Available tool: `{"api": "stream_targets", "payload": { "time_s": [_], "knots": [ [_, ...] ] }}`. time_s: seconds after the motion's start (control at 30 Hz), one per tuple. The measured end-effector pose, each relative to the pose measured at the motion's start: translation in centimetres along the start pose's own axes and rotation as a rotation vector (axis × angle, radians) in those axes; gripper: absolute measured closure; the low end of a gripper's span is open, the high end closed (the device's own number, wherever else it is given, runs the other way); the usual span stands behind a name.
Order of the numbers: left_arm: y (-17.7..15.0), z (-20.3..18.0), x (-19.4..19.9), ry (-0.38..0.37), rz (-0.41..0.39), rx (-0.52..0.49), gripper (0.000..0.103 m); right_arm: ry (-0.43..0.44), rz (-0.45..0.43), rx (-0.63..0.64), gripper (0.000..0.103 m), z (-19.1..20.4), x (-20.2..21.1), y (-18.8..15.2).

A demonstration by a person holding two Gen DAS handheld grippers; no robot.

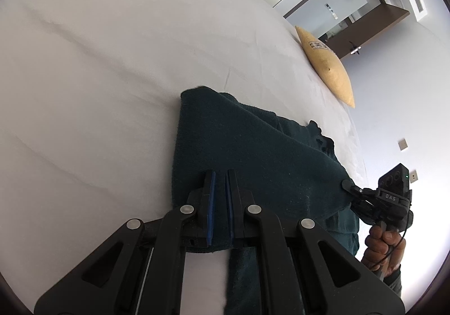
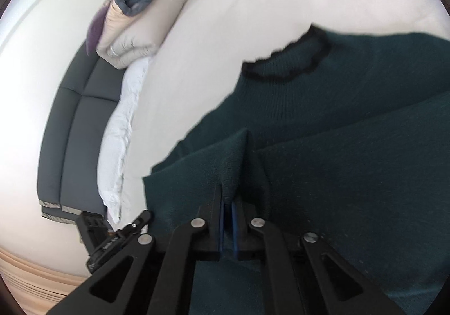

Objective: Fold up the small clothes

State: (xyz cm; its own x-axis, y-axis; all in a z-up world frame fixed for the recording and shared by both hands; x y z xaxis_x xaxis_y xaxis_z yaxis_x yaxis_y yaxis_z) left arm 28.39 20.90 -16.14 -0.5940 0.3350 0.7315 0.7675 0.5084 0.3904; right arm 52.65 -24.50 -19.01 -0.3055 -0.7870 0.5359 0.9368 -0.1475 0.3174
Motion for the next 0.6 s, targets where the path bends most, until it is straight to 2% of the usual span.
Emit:
{"api": "stream_targets", "payload": {
  "time_s": [0.1,0.33,0.6],
  "knots": [
    [0.1,-0.4,0.9,0.001,-0.012,-0.009,0.097,0.003,-0.043,-0.021,0.098,-1.2,2.7,0.4],
    [0.6,-2.7,1.4,-0.016,-0.020,-0.059,0.097,-0.076,-0.113,-0.128,0.098,-7.5,8.5,0.4],
    [1.6,-5.8,-0.1,-0.001,-0.003,-0.127,0.097,-0.119,-0.117,-0.115,0.098,-9.2,10.6,0.6]
  ]
}}
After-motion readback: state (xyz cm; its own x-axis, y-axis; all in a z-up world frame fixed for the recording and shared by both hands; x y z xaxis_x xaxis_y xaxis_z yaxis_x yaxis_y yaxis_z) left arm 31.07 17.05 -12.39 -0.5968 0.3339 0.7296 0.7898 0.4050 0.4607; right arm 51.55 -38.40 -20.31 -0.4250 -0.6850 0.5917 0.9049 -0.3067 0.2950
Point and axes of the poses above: each gripper's, at about its wrist camera, not at the fingertips, and x roughly against the way its jaws point, z to its left, y to its top, the point moved 5 cm from there along -x, roughly the way its jaws point, and after that the axes turned 3 degrees about y, right-handed, at the moved point
